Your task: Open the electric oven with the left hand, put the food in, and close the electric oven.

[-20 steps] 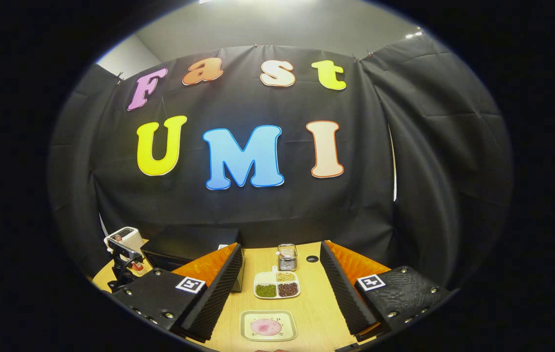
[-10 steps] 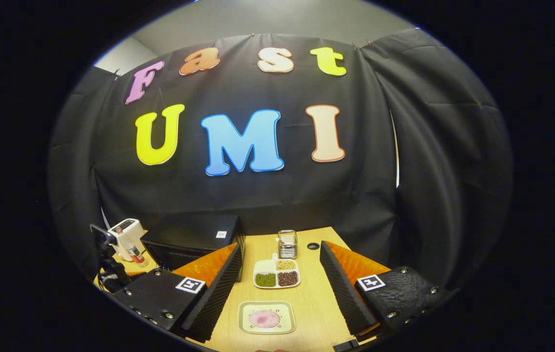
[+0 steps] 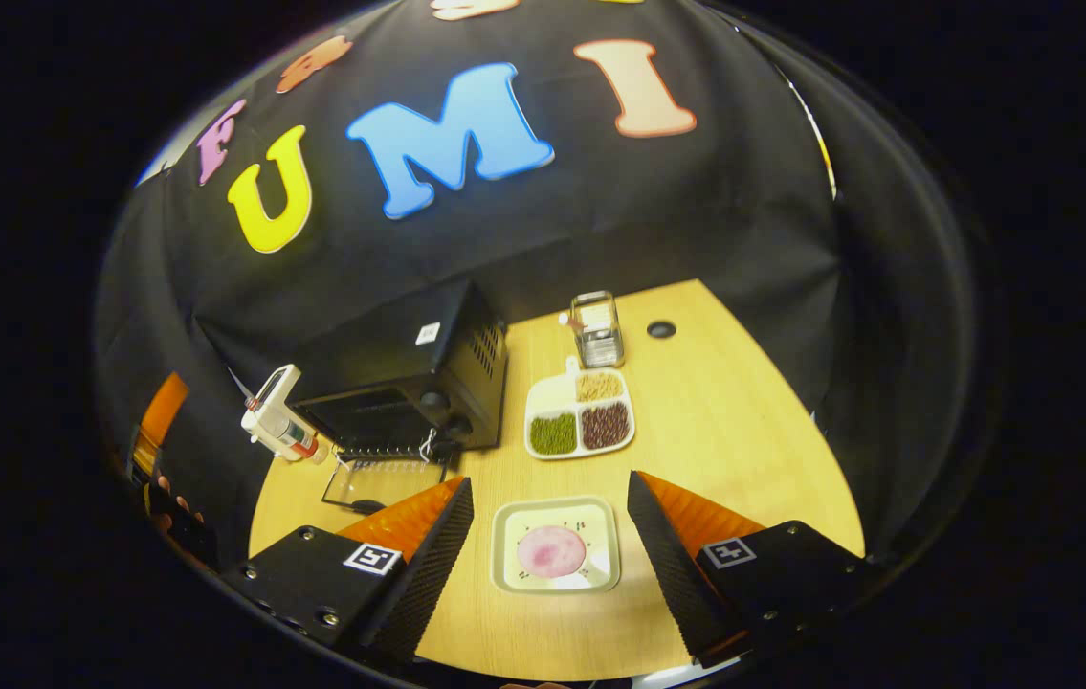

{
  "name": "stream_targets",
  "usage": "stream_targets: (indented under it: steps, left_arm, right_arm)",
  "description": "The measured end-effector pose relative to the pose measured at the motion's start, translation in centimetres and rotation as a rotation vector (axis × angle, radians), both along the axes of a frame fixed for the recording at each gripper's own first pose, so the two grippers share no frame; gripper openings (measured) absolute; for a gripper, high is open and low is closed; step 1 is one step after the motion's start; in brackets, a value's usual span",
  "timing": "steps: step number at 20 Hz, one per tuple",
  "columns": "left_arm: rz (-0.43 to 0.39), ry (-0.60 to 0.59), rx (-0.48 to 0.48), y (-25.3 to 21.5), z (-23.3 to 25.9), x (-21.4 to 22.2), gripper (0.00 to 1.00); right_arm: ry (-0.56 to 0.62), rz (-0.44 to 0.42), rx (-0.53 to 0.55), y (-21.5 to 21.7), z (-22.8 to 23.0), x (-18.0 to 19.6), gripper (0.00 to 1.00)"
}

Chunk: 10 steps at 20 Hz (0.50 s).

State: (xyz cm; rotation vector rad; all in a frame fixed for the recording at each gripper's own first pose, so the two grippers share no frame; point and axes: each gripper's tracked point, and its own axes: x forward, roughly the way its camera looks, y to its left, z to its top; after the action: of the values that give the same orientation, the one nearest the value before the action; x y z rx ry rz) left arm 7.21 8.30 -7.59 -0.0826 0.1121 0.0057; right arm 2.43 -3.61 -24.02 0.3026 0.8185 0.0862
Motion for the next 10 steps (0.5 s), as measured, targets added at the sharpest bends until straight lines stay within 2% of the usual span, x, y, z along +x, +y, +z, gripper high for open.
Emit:
stream_targets:
  steps: [4, 7, 10]
  left_arm:
    - [0.032, -0.055, 0.012, 1.6, 3.9, -1.3, 0.96]
    - [0.048, -0.093, 0.012, 2.3, 6.5, -2.5, 1.0]
    - [0.073, -0.117, 0.025, 3.6, 7.7, -3.4, 0.97]
  right_arm:
    - [0.146, 0.031, 0.028, -0.7, -4.8, 0.0, 0.98]
    - [0.243, 0.068, -0.01, -1.1, -8.3, 0.1, 0.98]
    - [0.376, 0.109, -0.058, -1.5, -11.7, -0.5, 0.98]
